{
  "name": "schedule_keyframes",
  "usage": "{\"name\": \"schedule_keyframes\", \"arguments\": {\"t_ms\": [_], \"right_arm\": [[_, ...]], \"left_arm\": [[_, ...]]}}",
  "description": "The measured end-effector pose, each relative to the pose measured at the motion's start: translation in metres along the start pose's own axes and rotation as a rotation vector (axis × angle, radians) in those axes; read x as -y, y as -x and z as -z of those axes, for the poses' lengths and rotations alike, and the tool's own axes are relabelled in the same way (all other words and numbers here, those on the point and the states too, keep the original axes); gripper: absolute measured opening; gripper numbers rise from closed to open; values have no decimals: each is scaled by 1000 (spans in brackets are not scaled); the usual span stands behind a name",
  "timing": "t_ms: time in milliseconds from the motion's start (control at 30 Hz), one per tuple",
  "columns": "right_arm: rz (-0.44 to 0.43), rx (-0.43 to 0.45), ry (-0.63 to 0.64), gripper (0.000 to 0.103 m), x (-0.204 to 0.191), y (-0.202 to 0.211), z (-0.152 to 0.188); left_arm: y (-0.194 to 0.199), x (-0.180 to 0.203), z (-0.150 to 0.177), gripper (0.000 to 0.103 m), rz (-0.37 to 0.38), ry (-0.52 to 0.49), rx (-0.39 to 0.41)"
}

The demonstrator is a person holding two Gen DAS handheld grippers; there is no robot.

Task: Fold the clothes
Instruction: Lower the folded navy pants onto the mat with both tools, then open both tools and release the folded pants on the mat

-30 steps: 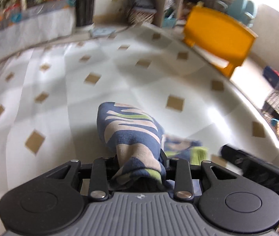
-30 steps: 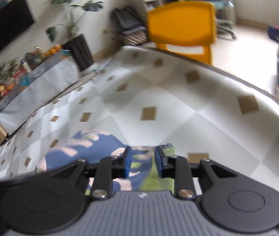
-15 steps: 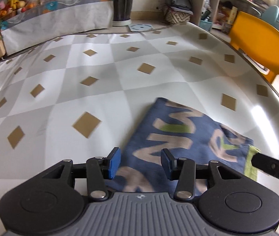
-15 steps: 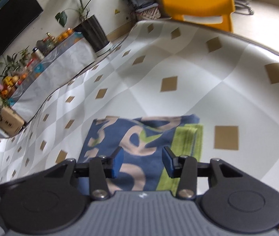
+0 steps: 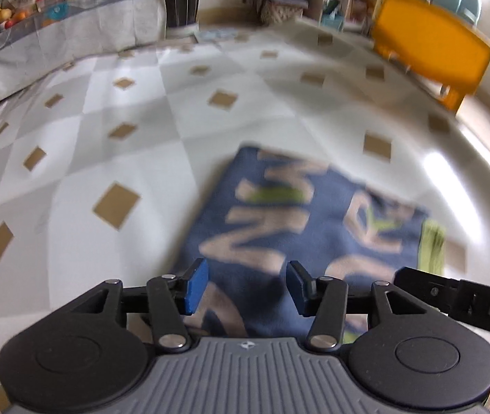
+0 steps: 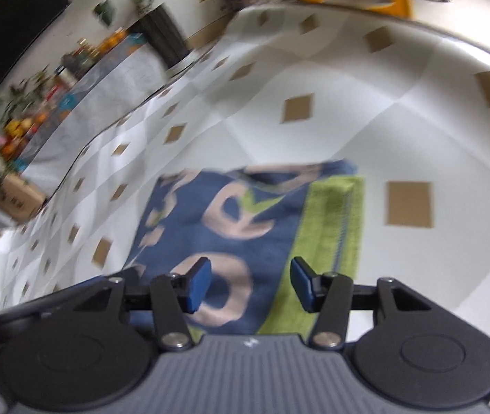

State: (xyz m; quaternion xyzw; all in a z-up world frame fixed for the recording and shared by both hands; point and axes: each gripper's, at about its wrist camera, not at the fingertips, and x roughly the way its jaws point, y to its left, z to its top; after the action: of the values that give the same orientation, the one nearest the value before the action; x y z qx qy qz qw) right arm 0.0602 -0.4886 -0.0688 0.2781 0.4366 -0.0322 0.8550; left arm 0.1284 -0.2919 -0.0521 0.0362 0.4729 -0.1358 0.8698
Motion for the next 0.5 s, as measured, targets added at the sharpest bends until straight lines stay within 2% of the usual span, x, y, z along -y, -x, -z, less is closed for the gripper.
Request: {"name": "schedule_keyframes", "arguments": {"t_ms": [100, 200, 333, 500], "right_arm": [[-16, -81, 96, 51, -10, -17, 13], [29, -74, 227, 52, -25, -17, 19], [54, -65, 214, 51, -26, -15, 18], [150, -61, 253, 50, -24, -15, 19]], "left_arm": [[-9, -3, 7, 53, -3, 13, -4], [-12, -1, 8, 54, -7, -10, 0], [-16, 5, 6, 54, 0, -10, -16], [-21, 22, 4, 56, 26, -30, -37]]}}
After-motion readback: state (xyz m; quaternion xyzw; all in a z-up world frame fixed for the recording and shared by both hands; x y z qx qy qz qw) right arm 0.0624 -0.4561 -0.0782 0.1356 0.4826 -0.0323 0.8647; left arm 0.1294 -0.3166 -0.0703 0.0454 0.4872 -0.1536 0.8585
